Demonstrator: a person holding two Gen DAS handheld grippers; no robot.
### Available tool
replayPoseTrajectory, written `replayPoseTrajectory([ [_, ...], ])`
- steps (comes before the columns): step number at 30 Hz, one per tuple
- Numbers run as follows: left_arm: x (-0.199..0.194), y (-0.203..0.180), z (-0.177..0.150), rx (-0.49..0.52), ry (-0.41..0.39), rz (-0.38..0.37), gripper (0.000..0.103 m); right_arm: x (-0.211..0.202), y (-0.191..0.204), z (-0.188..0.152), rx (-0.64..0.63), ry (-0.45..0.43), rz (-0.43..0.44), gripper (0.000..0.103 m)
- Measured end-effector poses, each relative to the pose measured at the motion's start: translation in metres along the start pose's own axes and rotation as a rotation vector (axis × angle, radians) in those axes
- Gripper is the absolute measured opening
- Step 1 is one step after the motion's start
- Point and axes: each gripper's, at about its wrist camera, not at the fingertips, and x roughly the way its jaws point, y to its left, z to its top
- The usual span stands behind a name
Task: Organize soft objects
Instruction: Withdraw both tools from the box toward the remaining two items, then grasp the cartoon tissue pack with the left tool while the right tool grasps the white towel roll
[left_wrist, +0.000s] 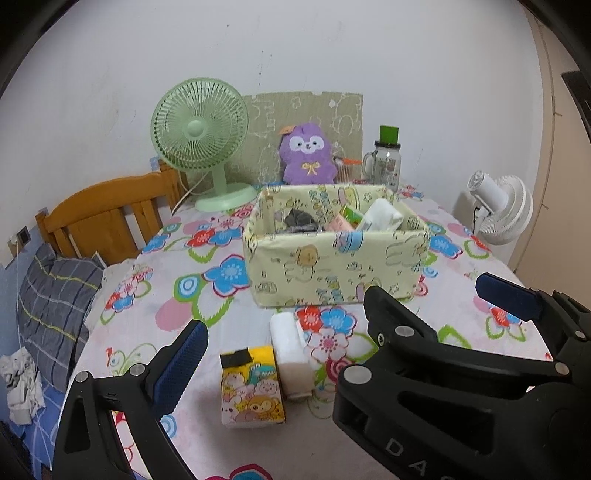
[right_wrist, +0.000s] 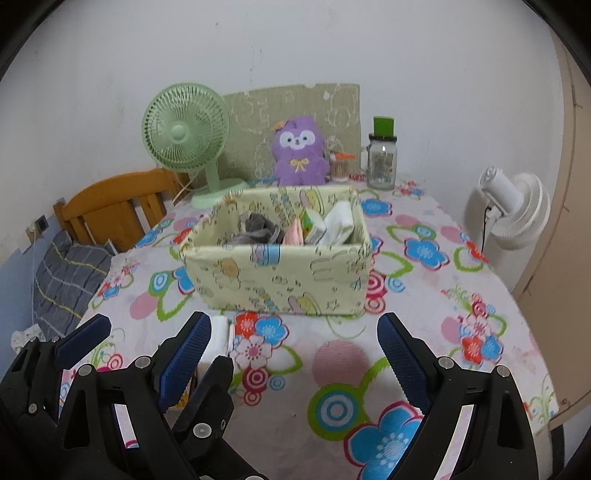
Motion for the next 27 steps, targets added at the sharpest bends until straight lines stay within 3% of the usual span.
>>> replayPoseTrajectory([
  [9,0.017,0.009,-0.017,-0.019,0.061,0.006,0.098,0.020,0.008,-0.015,-0.009,0.049,0.009,0.093],
  [17,0.033,0.018,-0.026,-0.021,0.105,0.014,0.086,0.038,0.016,-0.021,-0.041,0.089,0.001,0.093],
  [27,0.053,0.032,-0.042,-0.030,0.176,0.006,0.078,0.059,0.027,-0.025,-0.054,0.138,0.001,0.093],
])
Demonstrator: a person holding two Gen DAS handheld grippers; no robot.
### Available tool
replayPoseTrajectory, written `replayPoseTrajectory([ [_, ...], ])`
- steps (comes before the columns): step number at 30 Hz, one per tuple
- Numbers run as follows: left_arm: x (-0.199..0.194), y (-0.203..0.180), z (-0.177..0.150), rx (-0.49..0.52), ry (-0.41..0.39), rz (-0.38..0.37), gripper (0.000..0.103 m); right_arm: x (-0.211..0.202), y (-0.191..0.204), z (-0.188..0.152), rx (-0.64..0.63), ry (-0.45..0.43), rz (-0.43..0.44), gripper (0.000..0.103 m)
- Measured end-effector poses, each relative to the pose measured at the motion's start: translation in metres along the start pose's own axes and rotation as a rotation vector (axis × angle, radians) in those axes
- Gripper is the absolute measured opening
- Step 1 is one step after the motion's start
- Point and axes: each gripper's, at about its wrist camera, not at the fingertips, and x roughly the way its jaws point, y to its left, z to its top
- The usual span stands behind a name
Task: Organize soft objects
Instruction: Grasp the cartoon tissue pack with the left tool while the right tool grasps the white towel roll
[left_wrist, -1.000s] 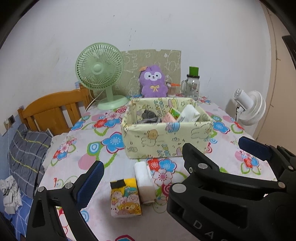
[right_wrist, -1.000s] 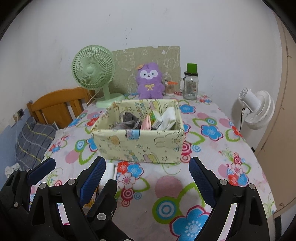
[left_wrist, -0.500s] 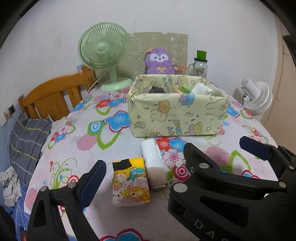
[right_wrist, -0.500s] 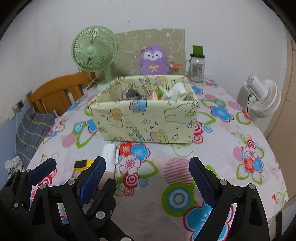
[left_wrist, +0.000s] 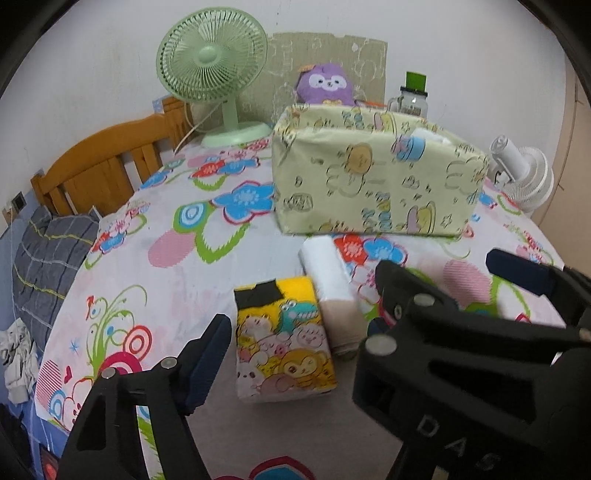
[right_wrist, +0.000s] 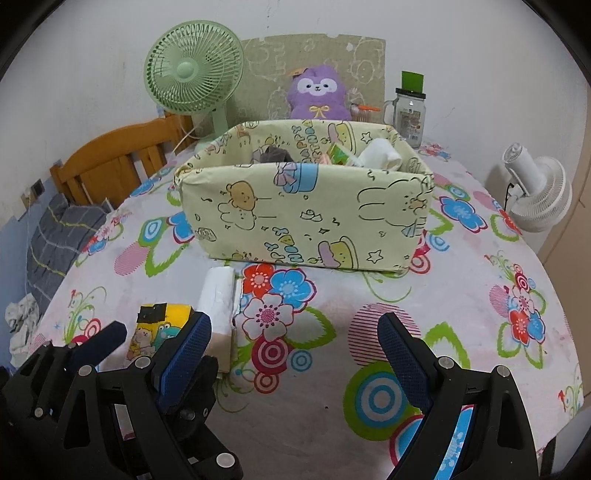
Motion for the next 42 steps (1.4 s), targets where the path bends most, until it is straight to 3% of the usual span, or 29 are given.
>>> replayPoseTrajectory([
  [4,0.008,0.007,-0.005,0.001,0.036,-0.002,0.062,0.006,0.006,-0.001,-0.006,0.014,-0.002,0.093],
  [9,0.010,0.017,-0.006,0.005,0.042,-0.023,0.051,0.011,0.017,-0.002,-0.029,0.026,0.005,0.093],
  [26,0.022,0.041,0.008,0.002,0.013,0.017,0.048,0.035,0.041,0.006,-0.059,0.045,0.013,0.093],
  [29,0.026,0.041,0.008,0.007,0.014,0.015,0.048,0.042,0.045,0.007,-0.066,0.056,0.029,0.083],
  [33,0.028,0.037,0.010,0.021,0.013,0.013,0.048,0.051,0.042,0.009,-0.040,0.065,0.024,0.079],
  [38,0.033,0.036,0.013,0.026,0.014,-0.007,0.049,0.060,0.039,0.010,-0.019,0.079,0.056,0.062],
  [42,0.034,0.036,0.014,0.018,0.019,-0.016,0.049,0.060,0.041,0.012,-0.026,0.081,0.089,0.054],
])
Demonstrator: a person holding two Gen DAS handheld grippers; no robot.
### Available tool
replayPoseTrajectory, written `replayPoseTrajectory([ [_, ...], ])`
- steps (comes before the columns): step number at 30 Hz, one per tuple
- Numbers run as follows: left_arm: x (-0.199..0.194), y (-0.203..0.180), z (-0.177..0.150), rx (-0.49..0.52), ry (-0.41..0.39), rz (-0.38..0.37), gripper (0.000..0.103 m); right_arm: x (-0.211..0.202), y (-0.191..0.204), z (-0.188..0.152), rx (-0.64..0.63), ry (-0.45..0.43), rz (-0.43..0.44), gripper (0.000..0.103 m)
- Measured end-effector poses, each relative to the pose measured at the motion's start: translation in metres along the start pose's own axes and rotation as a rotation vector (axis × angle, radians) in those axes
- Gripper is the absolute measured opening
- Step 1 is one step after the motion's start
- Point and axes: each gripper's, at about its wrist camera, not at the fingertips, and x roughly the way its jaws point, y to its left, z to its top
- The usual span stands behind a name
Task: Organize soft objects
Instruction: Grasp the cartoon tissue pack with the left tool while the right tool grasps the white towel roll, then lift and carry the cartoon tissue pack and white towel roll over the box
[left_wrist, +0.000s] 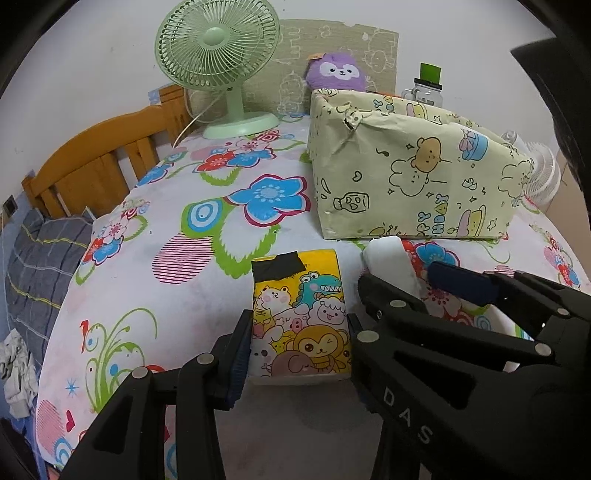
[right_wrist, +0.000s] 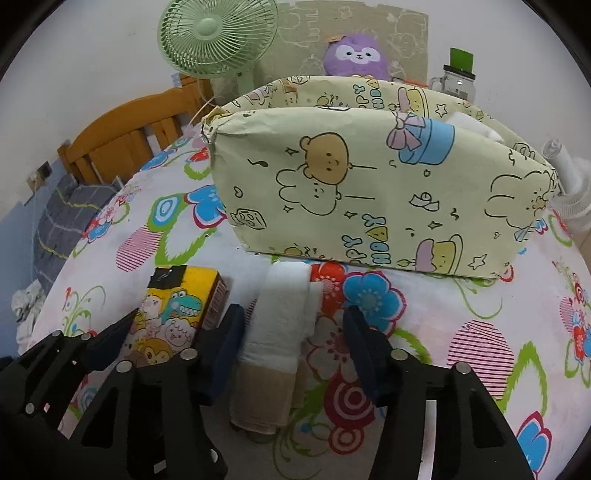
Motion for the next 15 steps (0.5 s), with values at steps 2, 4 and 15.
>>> replayPoseTrajectory([
  [2,0.000,0.000,0.000,-0.002,-0.001,-0.001,0.049,0.000,0.000,0.000,0.001,-0.001,0.014,0.050],
  [4,0.000,-0.001,0.000,-0.002,0.000,-0.002,0.049,0.000,0.000,0.000,-0.003,-0.001,0.018,0.049],
  [15,-0.005,-0.010,-0.004,0.015,0.007,0.018,0.049,-0.007,-0.009,-0.006,-0.007,0.005,0.005,0.028],
])
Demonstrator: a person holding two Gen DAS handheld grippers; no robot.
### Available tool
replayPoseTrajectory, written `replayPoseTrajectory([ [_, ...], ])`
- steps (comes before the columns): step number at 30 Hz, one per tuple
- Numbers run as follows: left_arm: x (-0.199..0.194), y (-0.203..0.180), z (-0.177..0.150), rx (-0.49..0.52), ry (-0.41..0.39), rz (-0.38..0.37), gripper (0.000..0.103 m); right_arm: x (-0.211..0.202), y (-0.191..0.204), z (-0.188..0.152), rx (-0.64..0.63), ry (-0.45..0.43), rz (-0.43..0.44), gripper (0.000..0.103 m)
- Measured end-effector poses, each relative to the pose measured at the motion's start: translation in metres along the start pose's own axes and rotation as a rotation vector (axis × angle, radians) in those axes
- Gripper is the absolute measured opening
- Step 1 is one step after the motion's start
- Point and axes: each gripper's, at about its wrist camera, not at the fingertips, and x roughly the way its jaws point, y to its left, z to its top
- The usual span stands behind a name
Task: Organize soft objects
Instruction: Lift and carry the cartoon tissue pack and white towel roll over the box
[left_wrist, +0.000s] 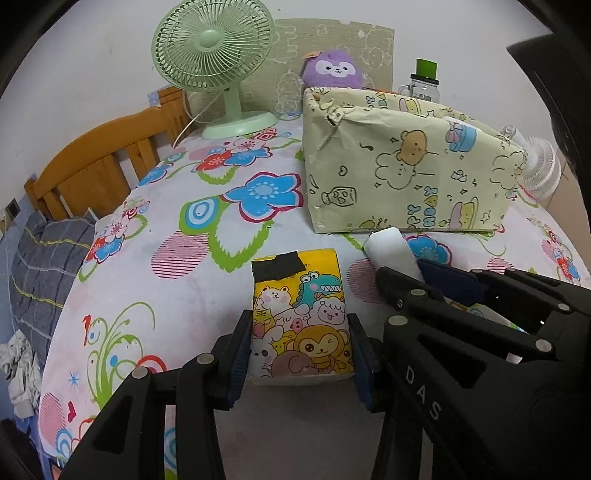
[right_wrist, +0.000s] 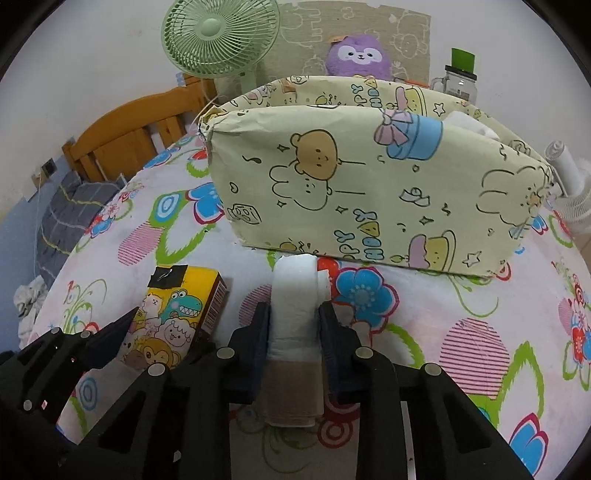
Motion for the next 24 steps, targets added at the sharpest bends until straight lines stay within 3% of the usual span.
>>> replayPoseTrajectory([
  [24,-0.054,-0.040,0.000,0.015,-0.090,-0.019,0.048,-0.066,-0.028,-0.012,0.038,-0.087,-0.017,0.024],
])
